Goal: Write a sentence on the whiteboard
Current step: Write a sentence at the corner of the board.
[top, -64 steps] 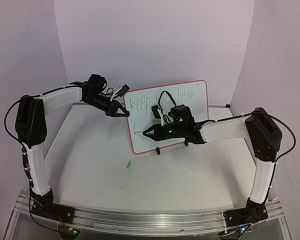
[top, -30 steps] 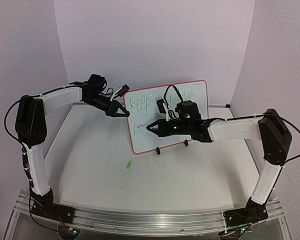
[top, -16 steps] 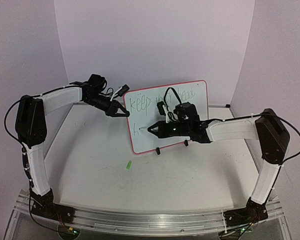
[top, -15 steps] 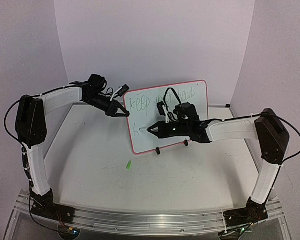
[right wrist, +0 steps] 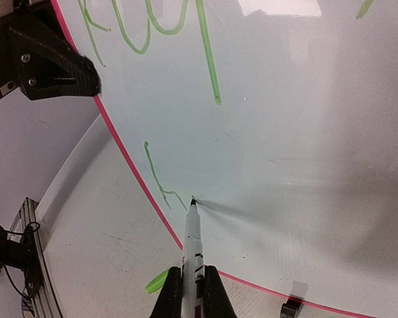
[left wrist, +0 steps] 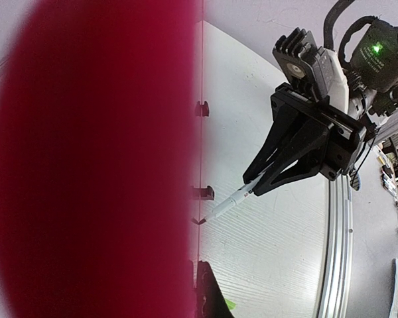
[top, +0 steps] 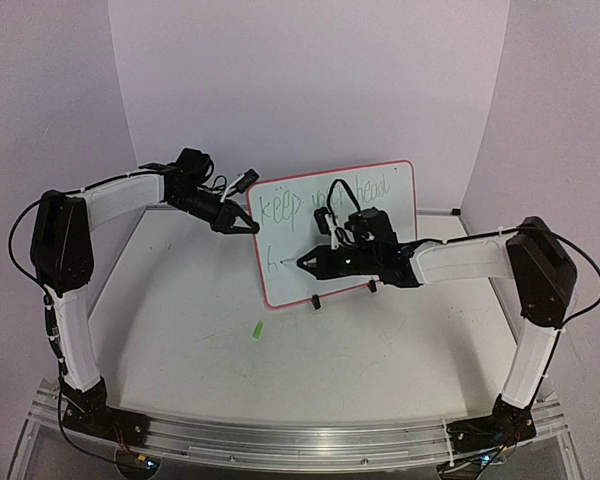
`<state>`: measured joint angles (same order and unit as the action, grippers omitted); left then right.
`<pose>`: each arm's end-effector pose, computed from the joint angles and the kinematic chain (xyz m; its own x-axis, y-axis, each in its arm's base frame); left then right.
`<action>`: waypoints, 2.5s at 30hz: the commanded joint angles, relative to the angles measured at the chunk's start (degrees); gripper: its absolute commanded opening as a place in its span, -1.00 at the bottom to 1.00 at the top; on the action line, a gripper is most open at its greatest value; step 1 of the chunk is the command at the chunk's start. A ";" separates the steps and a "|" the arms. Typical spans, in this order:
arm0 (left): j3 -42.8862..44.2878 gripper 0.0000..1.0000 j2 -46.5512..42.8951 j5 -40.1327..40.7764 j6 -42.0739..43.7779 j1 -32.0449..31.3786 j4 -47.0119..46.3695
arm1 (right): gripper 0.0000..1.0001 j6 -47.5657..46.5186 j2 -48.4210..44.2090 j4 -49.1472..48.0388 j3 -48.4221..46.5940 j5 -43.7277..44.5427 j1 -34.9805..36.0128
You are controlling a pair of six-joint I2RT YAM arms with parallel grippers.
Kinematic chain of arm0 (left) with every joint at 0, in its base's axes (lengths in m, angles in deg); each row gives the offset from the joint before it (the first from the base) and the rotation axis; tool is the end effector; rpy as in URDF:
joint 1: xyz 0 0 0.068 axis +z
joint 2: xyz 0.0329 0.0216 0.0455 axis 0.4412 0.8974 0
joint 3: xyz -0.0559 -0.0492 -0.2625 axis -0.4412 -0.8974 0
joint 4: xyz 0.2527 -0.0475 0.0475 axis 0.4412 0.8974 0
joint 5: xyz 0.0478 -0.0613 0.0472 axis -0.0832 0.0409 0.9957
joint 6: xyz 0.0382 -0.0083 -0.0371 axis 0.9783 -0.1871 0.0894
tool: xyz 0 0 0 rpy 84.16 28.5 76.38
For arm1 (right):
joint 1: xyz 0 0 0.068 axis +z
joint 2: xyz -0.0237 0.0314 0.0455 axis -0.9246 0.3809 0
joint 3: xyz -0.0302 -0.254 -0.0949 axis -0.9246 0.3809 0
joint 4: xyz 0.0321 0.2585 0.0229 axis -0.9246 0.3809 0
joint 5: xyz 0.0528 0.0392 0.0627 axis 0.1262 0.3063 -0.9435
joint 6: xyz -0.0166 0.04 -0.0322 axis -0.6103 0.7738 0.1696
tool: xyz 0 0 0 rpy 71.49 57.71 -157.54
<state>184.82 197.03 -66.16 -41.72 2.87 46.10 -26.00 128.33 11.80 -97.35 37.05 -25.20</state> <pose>0.3880 -0.1972 0.2732 -0.4405 0.4368 -0.7843 0.8968 0.2549 -0.3617 0.3038 0.2956 0.2133 -0.5984 -0.0825 -0.7969 -0.7090 0.5177 0.4788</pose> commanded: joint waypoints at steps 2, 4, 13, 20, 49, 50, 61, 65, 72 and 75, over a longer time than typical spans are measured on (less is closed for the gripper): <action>-0.97 -1.00 -0.99 2.15 1.89 -1.47 0.52 | -1.00 -0.01 1.46 0.03 1.17 0.54 -0.31; -0.91 -1.00 -0.92 2.18 1.84 -1.49 0.52 | -1.00 -0.01 1.42 0.03 1.41 0.53 -0.31; -0.95 -1.00 -1.23 2.09 1.82 -1.48 0.57 | -1.00 -0.51 0.25 0.00 1.36 -1.53 -0.29; -0.99 -1.00 -1.47 2.12 1.79 -1.51 0.52 | -1.00 -0.28 -3.55 -1.58 0.98 -4.96 -0.31; -0.99 -1.00 -1.24 2.21 1.89 -1.52 0.52 | -1.00 -0.31 0.96 -2.17 -4.38 0.29 -0.44; -0.97 -1.00 -1.24 2.21 1.92 -1.49 0.54 | -1.00 -0.22 1.15 -2.11 -4.42 0.67 -0.48; -1.01 -1.00 -1.31 2.30 1.91 -1.48 0.61 | -1.00 -1.50 -2.51 -3.69 -1.19 -2.04 -0.67; -1.02 -1.00 -1.39 2.28 1.89 -1.50 0.61 | -1.00 -0.91 -5.05 -4.33 2.05 -1.58 -0.68; -1.01 -1.00 -1.33 2.27 1.91 -1.48 0.58 | -1.00 0.35 -4.71 -4.54 4.19 -0.04 -1.15; -1.03 -1.00 -1.38 2.24 1.90 -1.51 0.61 | -1.00 1.37 -3.86 -4.62 3.56 0.07 -1.84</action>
<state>184.82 196.92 -66.04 -41.72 2.76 46.15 -26.11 125.24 9.55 -93.34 36.03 -26.00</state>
